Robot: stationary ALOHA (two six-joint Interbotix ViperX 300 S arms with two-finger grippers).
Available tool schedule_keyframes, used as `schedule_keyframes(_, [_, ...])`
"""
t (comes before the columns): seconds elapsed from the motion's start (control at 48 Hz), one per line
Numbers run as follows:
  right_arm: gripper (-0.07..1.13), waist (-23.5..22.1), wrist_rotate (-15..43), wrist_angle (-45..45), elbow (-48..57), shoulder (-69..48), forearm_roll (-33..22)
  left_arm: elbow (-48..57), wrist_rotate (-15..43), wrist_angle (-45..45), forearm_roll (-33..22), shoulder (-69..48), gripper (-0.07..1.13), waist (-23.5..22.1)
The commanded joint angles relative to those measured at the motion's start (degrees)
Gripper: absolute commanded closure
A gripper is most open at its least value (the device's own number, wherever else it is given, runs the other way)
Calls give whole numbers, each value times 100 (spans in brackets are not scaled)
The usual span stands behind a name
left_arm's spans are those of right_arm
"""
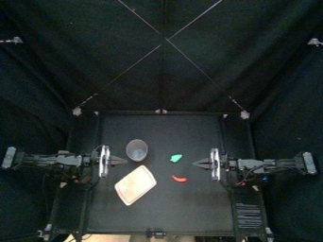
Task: Pick the green grapes then place it in the grey bowl
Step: Pick the green grapes
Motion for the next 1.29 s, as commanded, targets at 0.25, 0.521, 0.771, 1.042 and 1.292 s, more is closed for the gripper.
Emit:
schedule_keyframes(0.25, [96, -141, 62, 1477, -229, 853, -18, -360, 35, 1274, 26, 62, 97, 237])
schedule_keyframes(0.521, [87, -387, 18, 2338, -624, 1617, -1081, -439, 26, 1793, 79, 70, 97, 580])
schedule_keyframes(0.771, [42, -782, 70, 1960, -888, 2101, -1494, -404, 26, 1793, 70, 62, 97, 677])
schedule_keyframes(1.042, [19, -1169, 62, 1793, -1107, 2751, -1292, -396, 9, 1793, 70, 62, 97, 677])
schedule_keyframes(1.292, [19, -1257, 26, 1828, -1485, 3929, -1354, -387, 9, 1793, 62, 62, 97, 721])
